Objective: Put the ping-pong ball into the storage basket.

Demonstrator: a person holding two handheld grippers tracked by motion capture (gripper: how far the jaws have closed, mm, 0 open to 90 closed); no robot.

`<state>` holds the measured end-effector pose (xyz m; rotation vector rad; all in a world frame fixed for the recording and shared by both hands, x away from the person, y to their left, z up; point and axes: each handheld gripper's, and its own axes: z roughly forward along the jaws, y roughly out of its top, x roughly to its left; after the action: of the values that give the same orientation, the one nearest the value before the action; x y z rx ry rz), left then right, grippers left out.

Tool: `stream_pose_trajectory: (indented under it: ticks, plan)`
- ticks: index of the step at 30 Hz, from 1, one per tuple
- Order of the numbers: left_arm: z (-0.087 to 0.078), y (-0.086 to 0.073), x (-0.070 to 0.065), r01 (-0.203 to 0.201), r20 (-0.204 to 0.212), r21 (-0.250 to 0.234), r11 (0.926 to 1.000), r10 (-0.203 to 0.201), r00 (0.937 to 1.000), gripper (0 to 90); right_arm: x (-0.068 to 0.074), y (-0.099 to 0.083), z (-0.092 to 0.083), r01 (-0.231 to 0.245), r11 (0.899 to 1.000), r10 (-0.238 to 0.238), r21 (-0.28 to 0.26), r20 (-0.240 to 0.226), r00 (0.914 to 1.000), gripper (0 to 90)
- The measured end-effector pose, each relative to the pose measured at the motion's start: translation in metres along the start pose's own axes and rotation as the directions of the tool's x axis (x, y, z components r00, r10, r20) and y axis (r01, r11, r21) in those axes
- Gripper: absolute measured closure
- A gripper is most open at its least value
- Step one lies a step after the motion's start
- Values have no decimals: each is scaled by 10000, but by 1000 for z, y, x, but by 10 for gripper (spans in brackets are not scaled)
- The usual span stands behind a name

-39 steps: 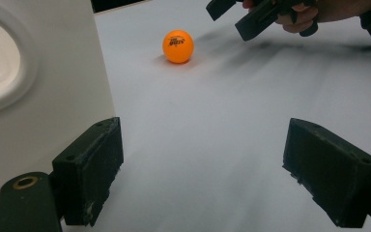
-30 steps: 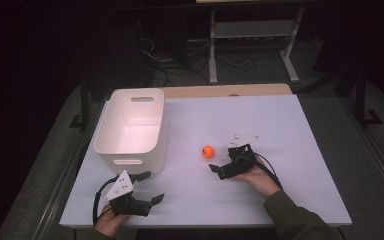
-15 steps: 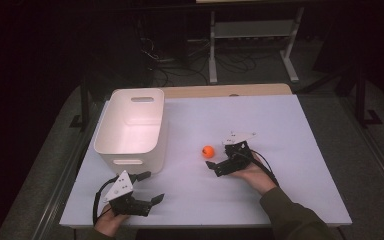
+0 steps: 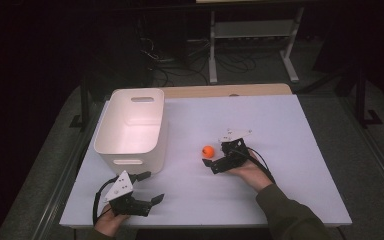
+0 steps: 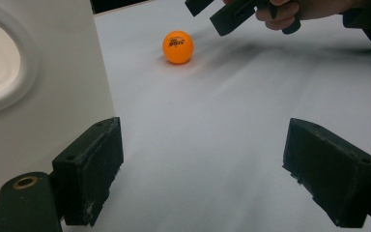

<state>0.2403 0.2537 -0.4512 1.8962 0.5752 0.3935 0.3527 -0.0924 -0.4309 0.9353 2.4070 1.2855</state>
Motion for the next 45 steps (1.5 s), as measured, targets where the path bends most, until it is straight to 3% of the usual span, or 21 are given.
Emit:
stream_pose_trajectory:
  ticks: [33,45]
  plan:
    - [0,0,0,2,-2,-7,10000,-2,10000,141,-2,19,21,0,9996,-4,-295,-120,9999,0]
    - [0,0,-1,-30,-15,-22,10000,30,10000,141,-4,14,33,55,10000,-55,18,-66,10000,0]
